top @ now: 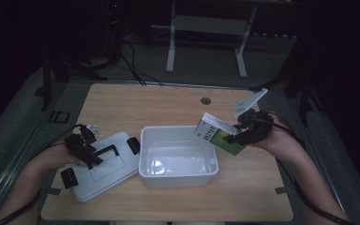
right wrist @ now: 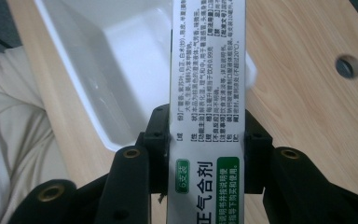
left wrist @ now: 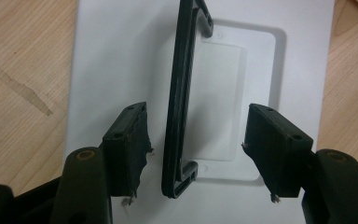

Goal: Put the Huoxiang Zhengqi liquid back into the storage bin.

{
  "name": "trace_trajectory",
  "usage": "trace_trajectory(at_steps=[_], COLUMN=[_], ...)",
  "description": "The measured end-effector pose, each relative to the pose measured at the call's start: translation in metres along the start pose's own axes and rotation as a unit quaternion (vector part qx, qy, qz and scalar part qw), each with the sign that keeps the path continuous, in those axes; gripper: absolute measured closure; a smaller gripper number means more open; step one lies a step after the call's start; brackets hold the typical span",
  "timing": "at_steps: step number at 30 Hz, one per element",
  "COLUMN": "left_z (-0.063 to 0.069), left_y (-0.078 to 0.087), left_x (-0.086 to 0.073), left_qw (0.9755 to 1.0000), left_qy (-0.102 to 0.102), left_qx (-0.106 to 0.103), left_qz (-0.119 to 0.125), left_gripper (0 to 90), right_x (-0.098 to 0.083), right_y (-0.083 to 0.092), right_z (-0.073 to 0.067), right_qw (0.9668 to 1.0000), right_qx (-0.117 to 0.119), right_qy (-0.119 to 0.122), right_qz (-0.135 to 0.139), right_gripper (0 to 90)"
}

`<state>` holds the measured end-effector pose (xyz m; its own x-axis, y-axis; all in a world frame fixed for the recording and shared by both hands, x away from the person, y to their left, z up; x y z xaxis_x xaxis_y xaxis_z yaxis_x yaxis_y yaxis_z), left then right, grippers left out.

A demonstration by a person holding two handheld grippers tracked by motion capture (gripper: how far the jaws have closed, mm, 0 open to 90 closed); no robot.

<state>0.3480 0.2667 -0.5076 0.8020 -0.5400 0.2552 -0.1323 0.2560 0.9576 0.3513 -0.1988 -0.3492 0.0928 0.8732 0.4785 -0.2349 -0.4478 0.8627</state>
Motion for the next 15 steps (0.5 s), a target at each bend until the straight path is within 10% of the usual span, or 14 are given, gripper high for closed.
trace_trajectory(at_steps=[15], left_z=[0.001], left_y=[-0.002], left_x=[0.000], left_qw=[1.0000], left_qy=[-0.003], left_qx=[0.003], left_qz=[-0.005], left_gripper=[39.9], right_x=[0.039], right_y=[-0.023], right_z=[-0.022], right_qw=[0.9958], right_qx=[0.054], right_qy=[0.072], right_qz=[0.014], right_gripper=[63.4])
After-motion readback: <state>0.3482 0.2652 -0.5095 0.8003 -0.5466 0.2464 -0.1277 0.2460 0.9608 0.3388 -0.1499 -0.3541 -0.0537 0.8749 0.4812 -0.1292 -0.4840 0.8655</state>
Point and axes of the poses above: each handheld gripper's, and its own axes: y roughly backward along the jaws, x roughly out of its top, z roughly to its right, the point moved 4 cm from there along -y, roughly forward along the jaws, and after that the axes turned 13 degrees about y, right-handed, at the moved point
